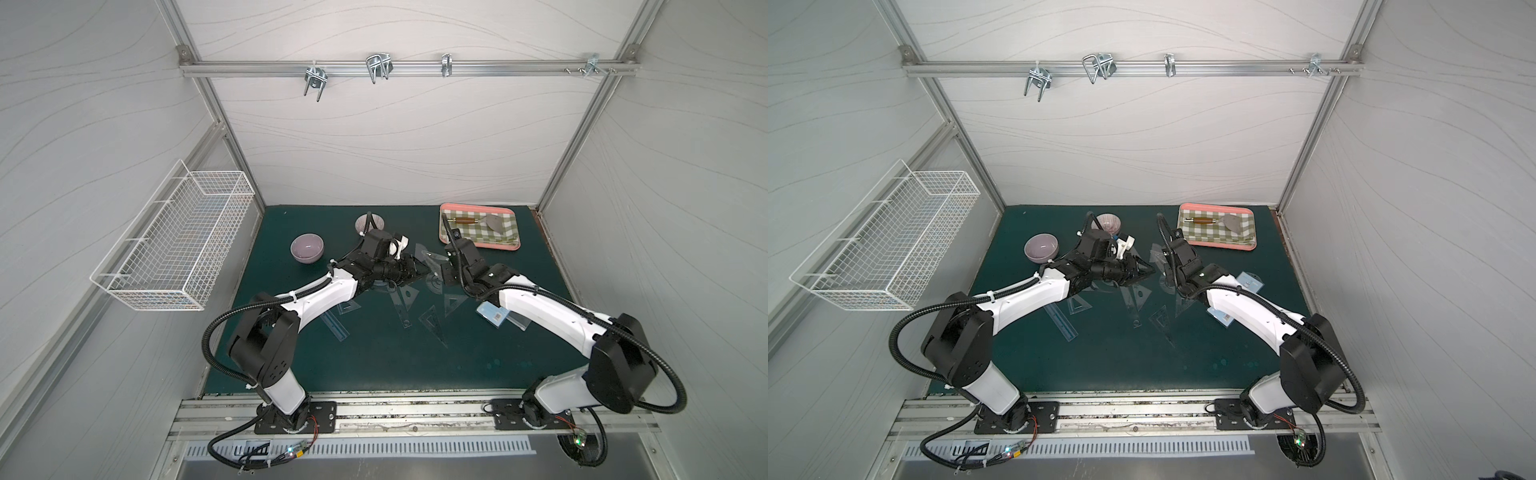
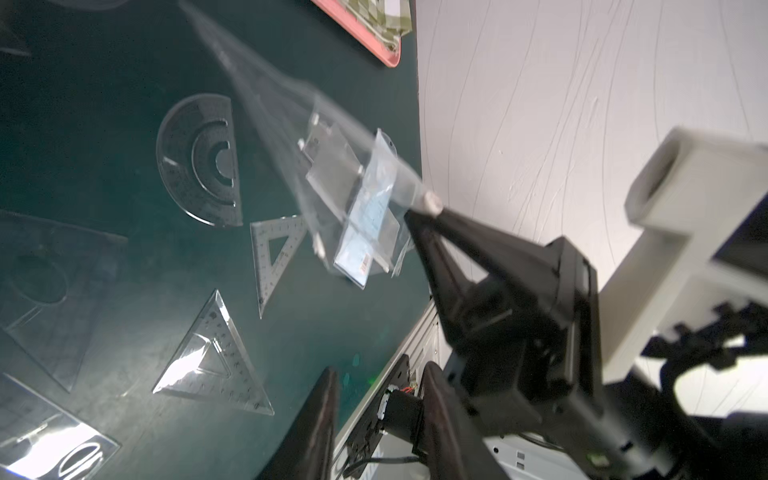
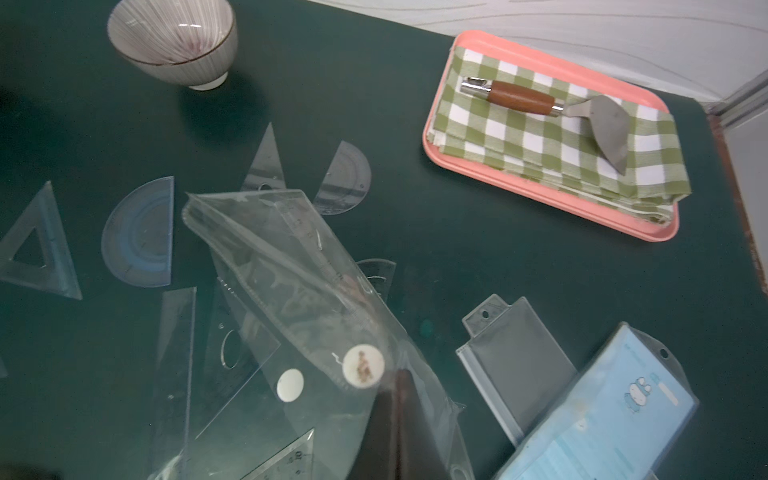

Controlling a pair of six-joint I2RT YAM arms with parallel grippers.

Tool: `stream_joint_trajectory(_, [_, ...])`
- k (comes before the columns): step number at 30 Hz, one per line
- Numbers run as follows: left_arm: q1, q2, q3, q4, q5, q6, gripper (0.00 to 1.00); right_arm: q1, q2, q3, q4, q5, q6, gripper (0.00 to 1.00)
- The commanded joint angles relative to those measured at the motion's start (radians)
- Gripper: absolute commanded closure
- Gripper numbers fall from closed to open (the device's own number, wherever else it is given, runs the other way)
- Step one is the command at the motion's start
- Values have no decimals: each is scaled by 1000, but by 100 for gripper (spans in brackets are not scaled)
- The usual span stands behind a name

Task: Open the ruler set and take out the ruler
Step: Place the ruler at the center of the board, then take out the ruler from the ruler set bag.

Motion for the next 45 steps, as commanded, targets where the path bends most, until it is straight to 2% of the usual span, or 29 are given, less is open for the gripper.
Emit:
stream_joint_trajectory(1, [-2,53,57,100,0,-80,67,24,18,16,16,-26,35,100])
stream_joint_trajectory(13, [-2,102,82,108,-16,-111,85,39,22,45,31,-61,48,100])
stream_joint_trajectory(19, [-9,86,70,79,-41,-80,91,37,39,60,35,-82,59,100])
stream_joint_trajectory(25, [-16,106,80,54,-46,-59,91,37,46,79,30,-91,61,100])
stream_joint_trajectory(28, [-15,124,89,25,-56,-38,90,37,36,76,32,-94,62,100])
stream_joint_trajectory(32, [-14,156,99,5,-66,-21,82,37,13,61,47,-108,64,100])
stream_joint_trajectory(39, [-17,200,112,8,-97,-18,63,41,-28,30,69,-171,65,100])
stream_joint_trajectory(45, [-16,205,122,38,-139,-20,60,61,-47,1,71,-165,49,100])
